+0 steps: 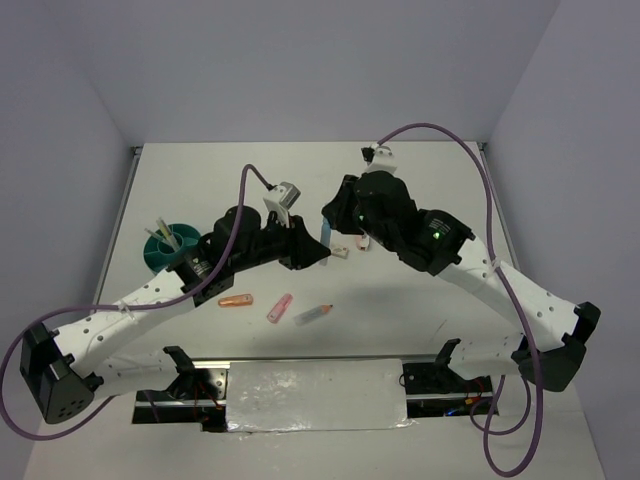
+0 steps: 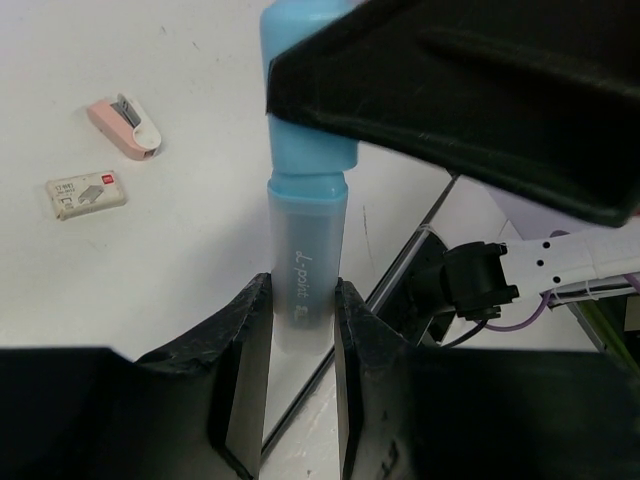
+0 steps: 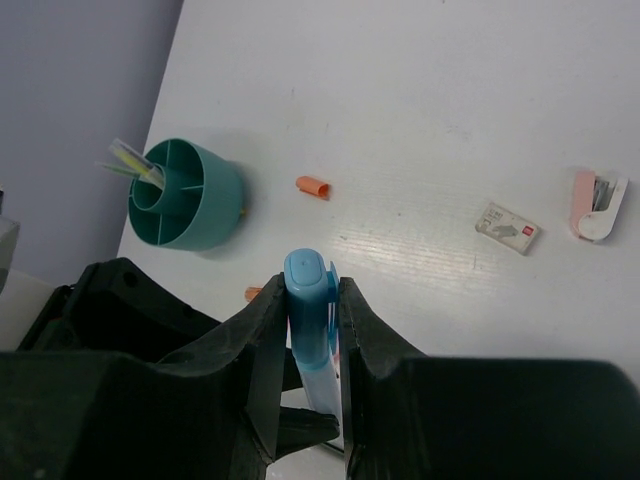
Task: Sort the stationery into containers
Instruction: Close the pen cap on the pen.
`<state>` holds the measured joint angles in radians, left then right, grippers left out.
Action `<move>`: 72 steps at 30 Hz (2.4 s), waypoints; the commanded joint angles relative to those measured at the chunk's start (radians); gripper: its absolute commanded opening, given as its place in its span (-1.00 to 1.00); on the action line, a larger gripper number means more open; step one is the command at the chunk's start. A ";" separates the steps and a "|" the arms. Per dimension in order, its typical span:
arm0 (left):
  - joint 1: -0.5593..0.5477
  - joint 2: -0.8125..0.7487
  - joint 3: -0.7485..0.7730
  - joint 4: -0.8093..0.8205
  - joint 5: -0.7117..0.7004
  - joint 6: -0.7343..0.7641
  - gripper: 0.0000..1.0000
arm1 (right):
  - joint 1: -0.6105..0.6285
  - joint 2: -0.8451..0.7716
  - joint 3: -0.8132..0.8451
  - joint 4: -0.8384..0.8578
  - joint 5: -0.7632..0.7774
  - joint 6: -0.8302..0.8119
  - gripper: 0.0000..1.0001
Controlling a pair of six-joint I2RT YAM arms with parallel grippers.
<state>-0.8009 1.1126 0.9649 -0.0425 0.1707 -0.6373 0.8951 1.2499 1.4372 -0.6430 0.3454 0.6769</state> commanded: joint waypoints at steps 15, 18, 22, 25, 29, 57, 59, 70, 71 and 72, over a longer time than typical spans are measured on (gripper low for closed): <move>0.026 0.016 0.163 0.047 -0.149 0.045 -1.00 | 0.076 -0.109 -0.173 0.121 -0.029 0.013 -0.93; 0.029 0.026 0.195 0.069 -0.166 0.054 -1.00 | 0.082 -0.139 -0.224 0.161 -0.054 0.023 -0.90; 0.032 0.042 0.245 0.076 -0.136 0.100 -1.00 | 0.082 -0.165 -0.225 0.169 -0.065 0.009 -0.82; 0.032 0.055 0.262 0.092 -0.077 0.145 -1.00 | 0.080 -0.184 -0.216 0.178 -0.065 -0.007 -0.84; 0.031 0.072 0.287 0.090 -0.007 0.179 -1.00 | 0.082 -0.211 -0.209 0.195 -0.046 -0.022 -1.00; 0.038 0.119 0.452 0.093 0.108 0.229 -1.00 | 0.082 -0.257 -0.254 0.163 -0.115 -0.028 -1.00; 0.043 0.136 0.488 0.089 0.113 0.228 -1.00 | 0.082 -0.265 -0.285 0.167 -0.114 -0.027 -1.00; 0.091 0.167 0.584 0.082 0.133 0.278 -1.00 | 0.082 -0.254 -0.336 0.140 -0.219 -0.011 -1.00; 0.097 0.168 0.595 0.082 0.139 0.278 -1.00 | 0.082 -0.256 -0.340 0.140 -0.227 -0.010 -1.00; 0.112 0.171 0.598 0.093 0.151 0.268 -1.00 | 0.082 -0.254 -0.340 0.128 -0.230 -0.010 -1.00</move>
<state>-0.7513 1.2957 1.4250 -0.3847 0.3920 -0.3717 0.9287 0.9619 1.1572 -0.2794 0.4046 0.6277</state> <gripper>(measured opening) 0.368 0.289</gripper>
